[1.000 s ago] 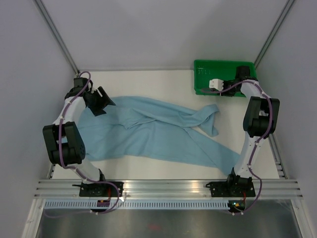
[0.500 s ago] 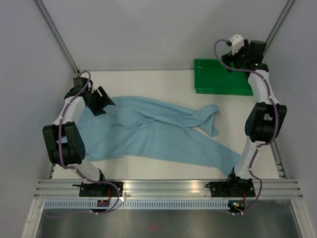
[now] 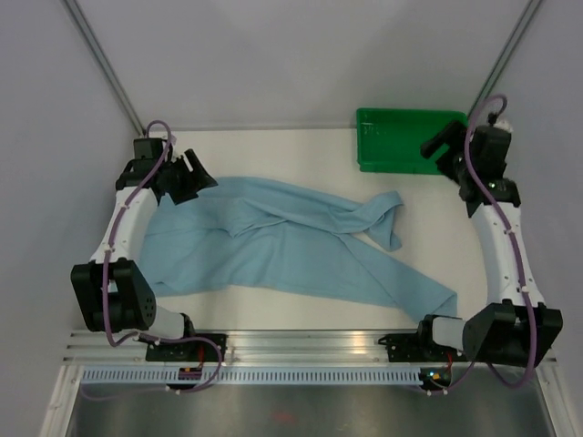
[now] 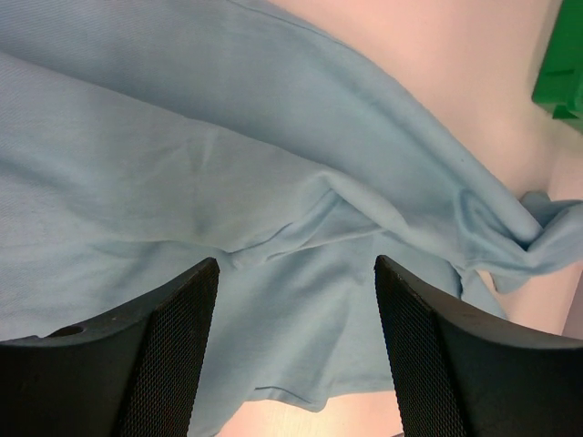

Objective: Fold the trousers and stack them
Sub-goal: Flatten the trousers out

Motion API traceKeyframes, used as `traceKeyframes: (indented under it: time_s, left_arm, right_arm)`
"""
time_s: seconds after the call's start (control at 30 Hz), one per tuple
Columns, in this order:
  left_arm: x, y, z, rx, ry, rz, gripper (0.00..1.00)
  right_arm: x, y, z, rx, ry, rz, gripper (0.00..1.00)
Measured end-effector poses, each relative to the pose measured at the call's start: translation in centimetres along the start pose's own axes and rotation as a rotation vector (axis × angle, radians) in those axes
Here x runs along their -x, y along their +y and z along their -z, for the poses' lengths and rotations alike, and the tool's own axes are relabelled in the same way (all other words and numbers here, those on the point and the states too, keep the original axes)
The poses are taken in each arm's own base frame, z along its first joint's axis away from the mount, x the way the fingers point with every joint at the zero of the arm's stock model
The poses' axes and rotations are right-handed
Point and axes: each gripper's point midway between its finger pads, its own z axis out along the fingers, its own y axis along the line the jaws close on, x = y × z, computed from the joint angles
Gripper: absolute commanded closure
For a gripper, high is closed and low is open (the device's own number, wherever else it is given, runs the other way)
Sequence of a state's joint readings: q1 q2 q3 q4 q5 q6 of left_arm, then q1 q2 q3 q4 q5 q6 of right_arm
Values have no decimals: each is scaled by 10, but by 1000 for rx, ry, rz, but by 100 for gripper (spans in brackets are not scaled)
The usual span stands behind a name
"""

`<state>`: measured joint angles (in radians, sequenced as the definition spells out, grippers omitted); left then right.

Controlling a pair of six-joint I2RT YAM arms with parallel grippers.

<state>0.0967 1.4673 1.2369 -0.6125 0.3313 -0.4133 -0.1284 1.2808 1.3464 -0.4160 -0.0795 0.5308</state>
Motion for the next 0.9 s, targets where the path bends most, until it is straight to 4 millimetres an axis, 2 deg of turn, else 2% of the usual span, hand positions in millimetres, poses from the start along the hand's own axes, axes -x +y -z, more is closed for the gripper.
traceKeyframes:
  time_s: [0.1,0.17,0.2,0.23,0.27,0.33,0.43,0.5,0.6,0.73,0.9]
  left_arm:
    - [-4,-16,6,-31,-4,-33,25]
    - [-7,-23,8,-46,-2,-47,25]
    - [-8,-25,8,-52,-1,-51,25]
    - [-8,-26,9,-55,-2,-54,25]
    - [-8,-27,9,-56,-2,-55,25]
    - [-8,-27,10,-57,-3,-56,25]
    - [-8,-27,10,-57,-3,-55,25]
    - [-11,-25,9,-55,1,-53,25]
    - [-17,-22,7,-49,13,-49,25]
    - [-21,-19,6,-44,25,-45,25]
    - [-22,-19,5,-44,25,-45,25]
  right_arm:
    - [-112,-67,-3,-202,196,-239,2]
    - [-174,-99,13,-318,285,-385,2]
    - [-196,-110,22,-359,301,-454,2]
    - [-209,-116,29,-387,302,-512,2]
    - [-214,-119,35,-404,282,-565,2]
    - [-202,-117,35,-395,205,-641,2]
    - [-176,-107,22,-348,111,-707,2]
    - [-170,-104,6,-333,93,-746,2]
    - [-181,-104,-18,-328,109,-802,2]
    - [-205,-102,-36,-345,159,-825,3]
    - [-218,-90,-56,-325,202,-807,17]
